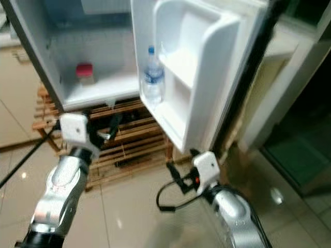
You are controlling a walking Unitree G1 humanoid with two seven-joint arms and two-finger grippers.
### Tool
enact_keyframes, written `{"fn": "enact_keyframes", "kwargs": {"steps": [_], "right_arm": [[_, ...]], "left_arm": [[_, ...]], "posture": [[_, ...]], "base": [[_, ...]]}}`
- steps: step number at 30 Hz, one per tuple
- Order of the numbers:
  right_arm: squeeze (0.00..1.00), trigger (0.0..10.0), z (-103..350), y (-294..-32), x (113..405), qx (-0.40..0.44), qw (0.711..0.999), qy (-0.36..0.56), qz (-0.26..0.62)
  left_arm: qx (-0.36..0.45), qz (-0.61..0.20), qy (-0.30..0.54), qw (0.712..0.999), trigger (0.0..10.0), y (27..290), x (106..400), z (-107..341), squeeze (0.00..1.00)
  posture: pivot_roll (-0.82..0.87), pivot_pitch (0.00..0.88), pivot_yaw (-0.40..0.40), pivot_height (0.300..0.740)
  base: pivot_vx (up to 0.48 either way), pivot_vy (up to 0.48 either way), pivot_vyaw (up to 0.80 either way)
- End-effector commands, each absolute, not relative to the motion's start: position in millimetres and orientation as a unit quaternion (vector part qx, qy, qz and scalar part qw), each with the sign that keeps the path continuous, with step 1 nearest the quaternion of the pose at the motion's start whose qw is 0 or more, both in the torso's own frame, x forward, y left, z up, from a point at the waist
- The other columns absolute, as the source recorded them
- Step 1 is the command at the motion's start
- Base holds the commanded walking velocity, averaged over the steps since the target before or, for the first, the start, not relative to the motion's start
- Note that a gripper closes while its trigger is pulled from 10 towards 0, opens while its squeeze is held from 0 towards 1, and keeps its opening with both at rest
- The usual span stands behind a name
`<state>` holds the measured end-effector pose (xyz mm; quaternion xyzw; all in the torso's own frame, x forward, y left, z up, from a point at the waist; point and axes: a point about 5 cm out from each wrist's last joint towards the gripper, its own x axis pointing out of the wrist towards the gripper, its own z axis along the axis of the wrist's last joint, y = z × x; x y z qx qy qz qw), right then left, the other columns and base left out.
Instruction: Restocking fridge
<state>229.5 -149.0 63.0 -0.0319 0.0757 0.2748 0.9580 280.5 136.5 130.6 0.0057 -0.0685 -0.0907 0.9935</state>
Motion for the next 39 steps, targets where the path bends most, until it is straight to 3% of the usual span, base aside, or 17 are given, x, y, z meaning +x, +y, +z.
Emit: {"fn": "enact_keyframes", "kwargs": {"steps": [1,4,5,7,15,17,19,21,27,39], "right_arm": [[0.01,10.0,56,-154,224,-0.051,0.948,0.12,0.292],[0.0,10.0,42,-164,223,-0.112,0.942,0.162,0.272],[0.0,10.0,30,-183,229,-0.168,0.94,0.216,0.203],[0.0,10.0,27,-194,234,-0.194,0.938,0.239,0.16],[0.0,10.0,64,-222,279,-0.257,0.949,0.18,-0.004],[0.0,10.0,79,-227,300,-0.27,0.951,0.147,-0.042],[0.01,10.0,91,-226,319,-0.269,0.953,0.125,-0.06],[0.01,10.0,102,-221,337,-0.263,0.957,0.107,-0.065],[0.0,10.0,132,-186,375,-0.19,0.979,0.065,-0.018],[0.0,10.0,158,-104,396,-0.074,0.989,0.03,0.121]], "left_arm": [[0.013,-0.097,-0.077,0.992,10.0,136,284,135,0.0],[0.012,-0.09,-0.069,0.993,10.0,137,287,133,0.0],[0.001,-0.08,-0.055,0.995,10.0,140,290,129,0.0],[0.004,-0.075,-0.049,0.996,10.0,142,292,127,0.0],[0.011,-0.075,-0.01,0.997,10.0,144,294,112,0.0],[0.073,-0.084,0.059,0.992,10.0,145,294,90,0.0],[0.143,-0.101,0.173,0.969,10.0,150,288,56,0.0],[0.157,-0.108,0.248,0.95,10.0,157,280,34,0.0],[0.252,-0.185,0.295,0.903,10.0,165,268,5,0.0],[0.309,-0.246,0.28,0.875,10.0,150,272,3,0.0]], "posture": [[-0.16,0.0,0.03,0.74],[-0.16,0.0,0.032,0.74],[-0.17,0.0,0.034,0.74],[-0.17,0.0,0.034,0.74],[-0.16,0.0,0.039,0.74],[-0.16,0.0,0.042,0.74],[-0.15,0.0,0.038,0.74],[-0.15,0.0,0.038,0.74],[-0.13,0.0,0.025,0.74],[-0.13,0.0,0.025,0.74]], "base": [[0.0,-0.48,0.0],[0.0,-0.32,0.0],[0.0,0.0,0.0],[0.0,0.0,0.0],[0.0,0.0,0.0],[0.0,0.0,0.0],[0.0,0.0,0.0],[0.0,0.0,0.0],[0.0,0.0,0.0],[0.0,0.0,0.0]]}}
